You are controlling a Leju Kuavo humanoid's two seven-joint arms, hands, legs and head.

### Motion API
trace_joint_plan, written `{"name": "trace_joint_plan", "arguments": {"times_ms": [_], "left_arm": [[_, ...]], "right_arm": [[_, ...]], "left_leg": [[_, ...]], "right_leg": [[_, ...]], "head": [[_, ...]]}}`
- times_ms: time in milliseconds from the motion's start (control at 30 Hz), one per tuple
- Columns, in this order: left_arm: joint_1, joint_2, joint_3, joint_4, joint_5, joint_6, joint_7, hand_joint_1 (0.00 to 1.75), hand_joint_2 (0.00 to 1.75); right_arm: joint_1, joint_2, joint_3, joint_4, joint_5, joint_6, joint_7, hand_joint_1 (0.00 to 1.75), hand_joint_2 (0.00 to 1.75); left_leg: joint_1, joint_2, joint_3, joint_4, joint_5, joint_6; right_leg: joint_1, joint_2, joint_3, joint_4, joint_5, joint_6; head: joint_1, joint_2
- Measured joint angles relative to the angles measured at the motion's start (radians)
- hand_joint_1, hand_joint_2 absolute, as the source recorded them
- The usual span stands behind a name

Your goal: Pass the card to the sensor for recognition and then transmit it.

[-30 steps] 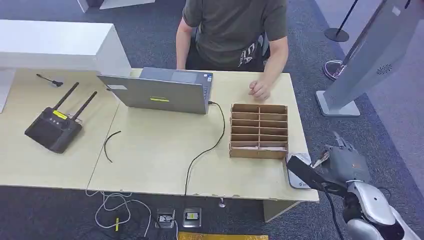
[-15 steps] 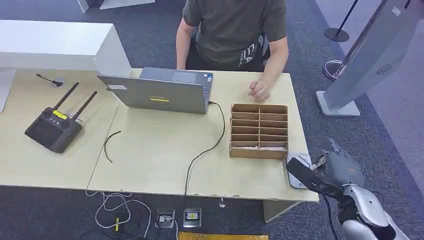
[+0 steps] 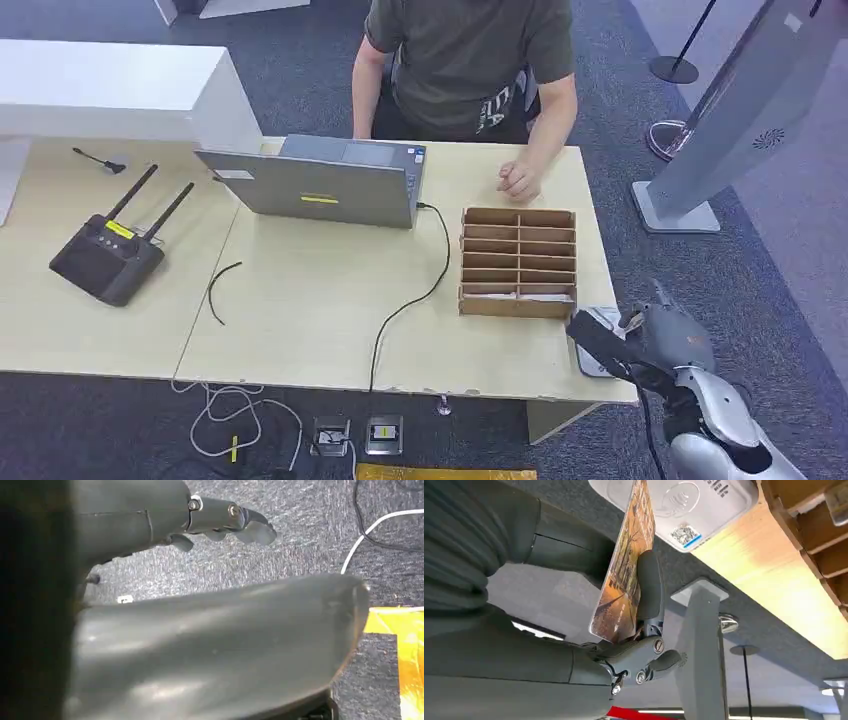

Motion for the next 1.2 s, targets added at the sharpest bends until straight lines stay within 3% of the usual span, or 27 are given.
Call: {"name": "trace_joint_plan", "arguments": {"times_ms": [433,867,1200], "left_arm": [[0.0,0.004,0.002,-0.001,-0.005,-0.005,0.0,0.0,0.0],[0.002,0.006,0.003,-0.005,0.009,-0.002,0.0,0.0,0.0],[0.003,0.008,0.003,-0.012,0.012,-0.004,0.0,0.0,0.0]], "right_arm": [[0.001,-0.008,0.048,0.043,-0.066,-0.089,-0.006,1.75,1.75],[-0.035,0.006,0.107,0.099,-0.117,-0.101,-0.051,1.75,1.75],[-0.066,0.023,0.152,0.164,-0.164,-0.153,-0.069,1.75,1.75]], "left_leg": [[0.0,0.001,0.0,0.0,0.0,0.0],[0.0,0.001,0.0,0.0,0.0,0.0],[0.0,0.002,0.001,0.0,0.0,0.0]], "right_leg": [[0.0,0.001,0.0,0.0,0.0,0.0],[0.0,0.002,0.0,0.0,0.0,0.0],[0.0,0.002,0.0,0.0,0.0,0.0]], "head": [[0.0,0.0],[0.0,0.0],[0.0,0.0]]}}
